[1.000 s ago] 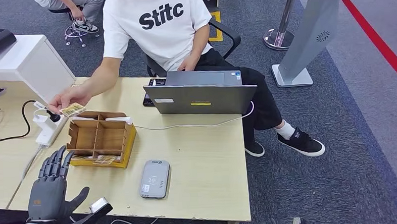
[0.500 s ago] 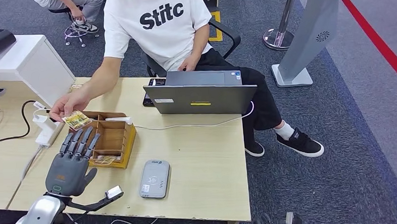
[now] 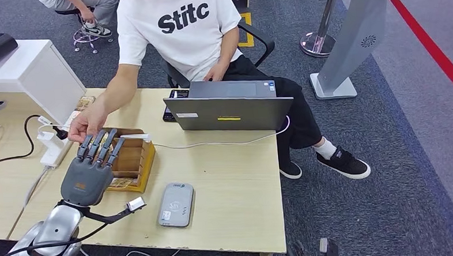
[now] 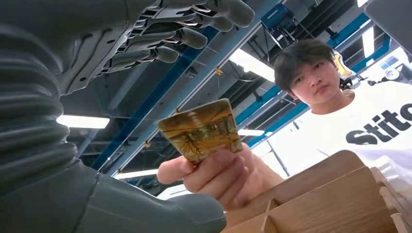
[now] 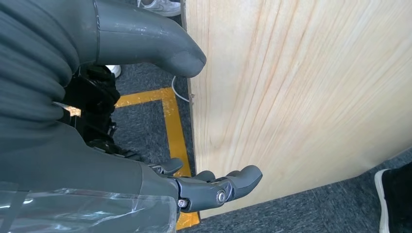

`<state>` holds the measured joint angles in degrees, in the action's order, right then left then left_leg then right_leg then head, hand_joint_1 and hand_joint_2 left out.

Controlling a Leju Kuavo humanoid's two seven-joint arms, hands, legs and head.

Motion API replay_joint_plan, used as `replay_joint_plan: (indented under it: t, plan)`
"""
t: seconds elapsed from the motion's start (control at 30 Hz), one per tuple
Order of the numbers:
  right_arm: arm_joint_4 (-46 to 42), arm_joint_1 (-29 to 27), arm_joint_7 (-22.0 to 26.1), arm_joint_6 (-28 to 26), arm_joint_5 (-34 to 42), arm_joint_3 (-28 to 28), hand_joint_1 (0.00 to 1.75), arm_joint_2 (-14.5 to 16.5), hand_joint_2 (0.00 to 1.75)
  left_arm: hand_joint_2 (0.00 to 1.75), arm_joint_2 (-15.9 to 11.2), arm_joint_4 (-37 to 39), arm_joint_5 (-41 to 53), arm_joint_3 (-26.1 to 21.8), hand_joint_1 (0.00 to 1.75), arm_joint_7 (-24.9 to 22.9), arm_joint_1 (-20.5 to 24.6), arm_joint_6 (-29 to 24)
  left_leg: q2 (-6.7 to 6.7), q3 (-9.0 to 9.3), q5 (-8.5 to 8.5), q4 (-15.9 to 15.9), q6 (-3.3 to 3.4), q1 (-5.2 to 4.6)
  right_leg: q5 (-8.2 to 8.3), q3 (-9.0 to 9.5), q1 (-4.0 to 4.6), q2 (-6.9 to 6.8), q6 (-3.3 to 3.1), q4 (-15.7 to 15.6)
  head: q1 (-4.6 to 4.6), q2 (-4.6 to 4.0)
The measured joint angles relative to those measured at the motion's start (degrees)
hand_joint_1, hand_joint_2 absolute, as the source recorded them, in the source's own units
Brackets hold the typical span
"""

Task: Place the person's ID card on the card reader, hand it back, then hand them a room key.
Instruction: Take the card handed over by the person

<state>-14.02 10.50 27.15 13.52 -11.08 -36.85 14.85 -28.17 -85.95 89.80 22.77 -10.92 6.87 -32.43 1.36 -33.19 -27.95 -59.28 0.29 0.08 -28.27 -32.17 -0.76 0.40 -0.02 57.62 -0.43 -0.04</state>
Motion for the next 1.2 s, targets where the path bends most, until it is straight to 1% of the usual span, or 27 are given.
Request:
replay_joint_plan:
  t: [0.43, 0.47, 0.57, 0.6, 0.9, 1.1, 1.17, 1.2]
  plan:
    - [0.10, 0.08, 0.27, -0.14, -0.02, 0.31, 0.00, 0.02, 1.75, 1.75, 1.02, 1.05, 0.01, 0.11, 0.00, 0.99, 0.67, -0.66, -0.01, 0.00, 0.00, 0.00, 0.00, 0.00, 0.00, -0.01, 0.00, 0.01, 0.00, 0.00, 0.01, 0.00]
    - [0.10, 0.08, 0.27, -0.14, -0.02, 0.33, 0.00, 0.02, 1.75, 1.75, 1.19, 1.15, 0.01, 0.11, 0.29, 1.33, 0.67, -0.66, -0.01, 0.00, 0.00, 0.00, 0.00, 0.00, 0.00, 0.00, 0.00, 0.01, 0.00, 0.00, 0.01, 0.00]
    - [0.10, 0.08, 0.31, -0.14, -0.01, 0.42, 0.00, 0.03, 1.75, 1.75, 1.88, 1.46, 0.01, 0.09, 1.60, 2.51, 0.66, -0.66, 0.00, 0.00, 0.00, 0.00, 0.00, 0.00, 0.00, 0.00, 0.00, 0.00, 0.00, 0.00, 0.01, 0.00]
    - [0.10, 0.08, 0.32, -0.14, -0.01, 0.48, 0.00, 0.03, 1.75, 1.75, 2.10, 1.56, 0.01, 0.09, 1.75, 2.68, 0.66, -0.66, 0.00, -0.01, 0.00, 0.00, 0.00, 0.00, 0.00, 0.00, 0.00, 0.00, 0.00, 0.00, 0.01, 0.00]
    - [0.10, 0.06, 0.50, -0.30, -0.02, 0.79, 0.00, 0.16, 1.75, 1.75, 3.68, 1.94, -0.01, -0.56, 1.75, 4.47, 0.36, -1.14, 0.00, -0.01, 0.00, 0.00, 0.00, 0.00, 0.00, 0.00, 0.00, 0.00, 0.00, 0.00, -0.01, 0.00]
    - [0.10, 0.05, 0.55, -0.36, -0.07, 0.81, 0.00, 0.17, 1.75, 1.75, 3.90, 1.94, -0.01, -0.74, 1.75, 4.89, 0.29, -1.16, 0.00, -0.01, 0.00, 0.00, 0.00, 0.00, 0.00, 0.00, 0.00, 0.00, 0.00, 0.00, -0.01, 0.00]
    - [0.10, 0.05, 0.73, -0.60, -0.19, 0.93, 0.00, 0.17, 1.75, 1.75, 4.42, 1.94, -0.01, -1.20, 1.75, 5.90, 0.10, -1.17, 0.00, -0.01, 0.00, 0.00, 0.00, 0.00, 0.00, 0.00, 0.00, 0.00, 0.00, 0.00, 0.00, 0.00]
    - [0.10, 0.05, 0.92, -0.82, -0.27, 1.12, 0.00, 0.17, 1.75, 1.75, 5.26, 1.94, -0.02, -2.02, 1.75, 7.23, -0.12, -1.48, 0.00, -0.01, 0.00, 0.00, 0.00, 0.00, 0.00, 0.00, 0.00, 0.00, 0.00, 0.00, 0.01, 0.00]
